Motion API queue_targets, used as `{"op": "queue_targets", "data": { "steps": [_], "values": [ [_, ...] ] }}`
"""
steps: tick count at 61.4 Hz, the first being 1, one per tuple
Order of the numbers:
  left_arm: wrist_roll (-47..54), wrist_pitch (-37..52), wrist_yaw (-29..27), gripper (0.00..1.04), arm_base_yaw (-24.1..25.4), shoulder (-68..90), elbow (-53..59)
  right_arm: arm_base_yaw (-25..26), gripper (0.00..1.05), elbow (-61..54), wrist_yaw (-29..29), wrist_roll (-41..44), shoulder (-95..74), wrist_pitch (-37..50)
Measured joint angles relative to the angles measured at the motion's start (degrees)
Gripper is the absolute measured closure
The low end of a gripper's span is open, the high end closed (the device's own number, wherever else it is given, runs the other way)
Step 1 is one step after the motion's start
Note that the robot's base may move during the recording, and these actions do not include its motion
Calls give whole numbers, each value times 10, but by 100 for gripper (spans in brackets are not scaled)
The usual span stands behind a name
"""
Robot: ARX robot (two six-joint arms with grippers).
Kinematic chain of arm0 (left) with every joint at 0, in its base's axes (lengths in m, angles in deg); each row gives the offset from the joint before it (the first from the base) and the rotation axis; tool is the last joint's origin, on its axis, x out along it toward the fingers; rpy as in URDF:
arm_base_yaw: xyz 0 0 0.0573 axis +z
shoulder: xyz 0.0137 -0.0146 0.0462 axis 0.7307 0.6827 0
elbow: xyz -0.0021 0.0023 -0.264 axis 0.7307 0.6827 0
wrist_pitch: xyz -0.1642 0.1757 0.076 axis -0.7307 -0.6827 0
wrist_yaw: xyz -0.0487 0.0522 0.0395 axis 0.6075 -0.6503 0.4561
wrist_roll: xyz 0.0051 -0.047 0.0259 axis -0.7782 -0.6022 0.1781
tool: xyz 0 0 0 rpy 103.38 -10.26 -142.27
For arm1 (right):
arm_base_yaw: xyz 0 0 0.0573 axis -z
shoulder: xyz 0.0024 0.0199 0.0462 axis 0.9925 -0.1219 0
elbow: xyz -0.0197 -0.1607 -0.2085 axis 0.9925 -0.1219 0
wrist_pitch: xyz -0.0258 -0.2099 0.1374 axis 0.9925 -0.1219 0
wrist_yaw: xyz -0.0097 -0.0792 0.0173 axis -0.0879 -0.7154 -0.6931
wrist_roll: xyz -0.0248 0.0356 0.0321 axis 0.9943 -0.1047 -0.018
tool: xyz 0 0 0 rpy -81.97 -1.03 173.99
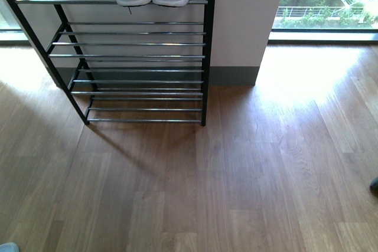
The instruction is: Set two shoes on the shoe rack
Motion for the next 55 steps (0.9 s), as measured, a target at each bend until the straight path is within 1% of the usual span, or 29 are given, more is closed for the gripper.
{"op": "queue_targets", "data": {
  "steps": [55],
  "values": [
    [0,0,0,9,0,0,0,0,9,0,1,0,0,0]
  ]
}}
